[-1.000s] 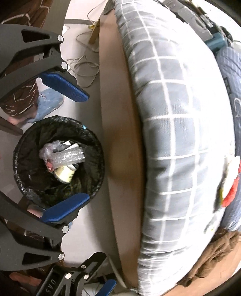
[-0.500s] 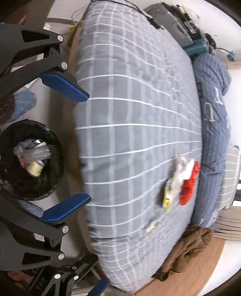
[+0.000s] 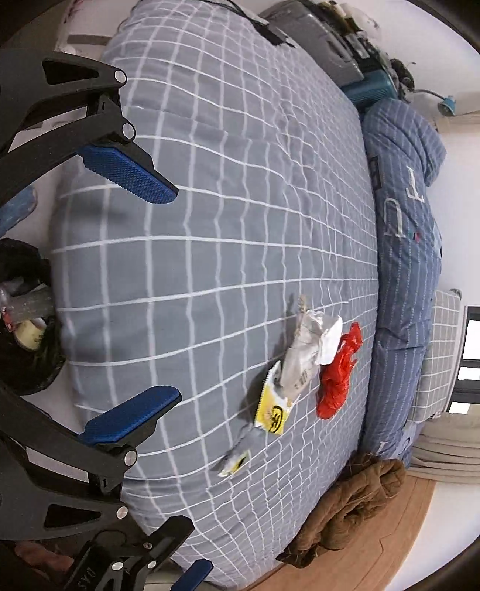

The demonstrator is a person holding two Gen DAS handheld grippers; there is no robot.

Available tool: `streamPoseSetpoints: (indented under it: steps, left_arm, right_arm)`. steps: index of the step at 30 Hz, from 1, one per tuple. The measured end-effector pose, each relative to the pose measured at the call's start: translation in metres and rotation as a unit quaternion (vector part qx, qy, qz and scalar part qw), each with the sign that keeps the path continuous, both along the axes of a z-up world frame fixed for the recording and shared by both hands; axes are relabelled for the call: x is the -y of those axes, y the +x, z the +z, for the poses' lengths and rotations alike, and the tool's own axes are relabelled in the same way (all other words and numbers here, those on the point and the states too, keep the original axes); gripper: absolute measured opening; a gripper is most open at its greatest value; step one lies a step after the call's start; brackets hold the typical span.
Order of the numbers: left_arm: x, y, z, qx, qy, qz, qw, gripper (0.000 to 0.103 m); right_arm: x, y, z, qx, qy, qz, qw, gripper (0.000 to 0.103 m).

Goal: Collect trash
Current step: 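Raise both tools back over the bed toward the tissue packet, then grasp the white tissue packet with the left gripper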

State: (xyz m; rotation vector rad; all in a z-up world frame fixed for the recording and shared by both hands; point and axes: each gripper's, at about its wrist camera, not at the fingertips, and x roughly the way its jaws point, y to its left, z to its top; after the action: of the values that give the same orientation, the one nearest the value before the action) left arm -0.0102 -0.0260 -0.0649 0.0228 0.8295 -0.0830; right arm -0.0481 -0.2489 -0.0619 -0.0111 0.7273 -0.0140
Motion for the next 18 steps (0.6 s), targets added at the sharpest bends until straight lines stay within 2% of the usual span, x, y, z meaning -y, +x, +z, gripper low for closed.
streamPoseSetpoints:
  steps: [7,18]
  left_arm:
    - [0.012,0.041,0.012,0.023,0.006,-0.008,0.9997,0.097]
    - [0.032,0.129,0.009,0.022,0.006,-0.012,0.9997,0.097]
  right_arm:
    - [0.005,0.04,-0.004,-0.011,-0.005,-0.001,1.0,0.095]
    - [0.011,0.108,-0.005,-0.013,-0.01,0.002,1.0,0.095]
